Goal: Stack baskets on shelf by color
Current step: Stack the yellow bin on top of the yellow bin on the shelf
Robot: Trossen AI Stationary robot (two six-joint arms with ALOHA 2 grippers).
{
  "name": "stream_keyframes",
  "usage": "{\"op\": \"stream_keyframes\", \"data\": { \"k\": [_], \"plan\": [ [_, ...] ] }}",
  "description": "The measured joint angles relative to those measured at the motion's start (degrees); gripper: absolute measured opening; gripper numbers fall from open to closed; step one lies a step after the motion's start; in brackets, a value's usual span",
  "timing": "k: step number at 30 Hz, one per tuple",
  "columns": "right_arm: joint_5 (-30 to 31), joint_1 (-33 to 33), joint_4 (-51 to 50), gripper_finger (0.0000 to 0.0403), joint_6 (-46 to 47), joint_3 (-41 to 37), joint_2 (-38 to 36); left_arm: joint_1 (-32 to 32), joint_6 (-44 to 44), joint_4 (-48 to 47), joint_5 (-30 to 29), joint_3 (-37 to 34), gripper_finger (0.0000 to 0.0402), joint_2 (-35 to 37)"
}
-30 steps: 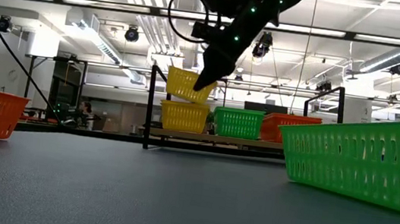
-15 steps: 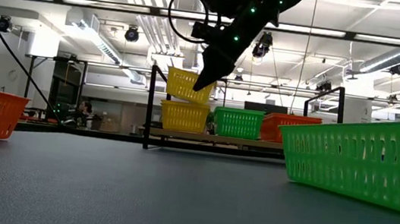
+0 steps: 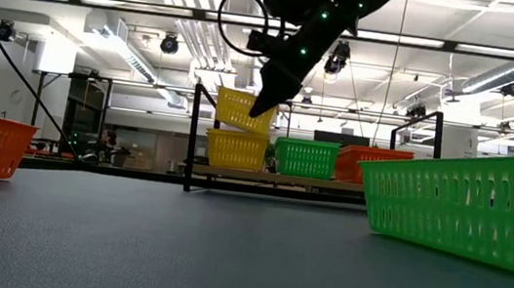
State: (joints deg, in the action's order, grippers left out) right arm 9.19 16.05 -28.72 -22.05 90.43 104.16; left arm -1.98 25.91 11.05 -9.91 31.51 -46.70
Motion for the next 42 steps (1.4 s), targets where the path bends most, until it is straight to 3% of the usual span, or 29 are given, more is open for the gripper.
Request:
{"op": "stream_keyframes", "data": {
  "k": [5,15,20,32,42],
  "plan": [
    [0.0,1.3,0.4,0.0021,-0.3,0.0,0.0,-0.1,-0.1,0.0,0.0,0.0,0.0081,0.0],
    [-0.1,3.8,0.6,0.0104,2.9,0.0,0.0,0.0,-0.1,0.0,0.0,0.0,0.0081,0.0],
    [-0.1,4.0,0.5,0.0126,3.0,0.0,0.0,0.0,-0.2,0.0,0.0,0.0,0.0081,0.0],
    [-0.2,3.7,0.4,0.0113,2.7,0.0,-2.4,0.0,-0.3,0.0,0.0,0.0,0.0081,0.0],
    [-0.2,0.5,-4.8,0.008,4.2,0.0,-11.9,0.0,-0.4,0.7,0.0,0.0,0.0081,0.0]
  ]
}}
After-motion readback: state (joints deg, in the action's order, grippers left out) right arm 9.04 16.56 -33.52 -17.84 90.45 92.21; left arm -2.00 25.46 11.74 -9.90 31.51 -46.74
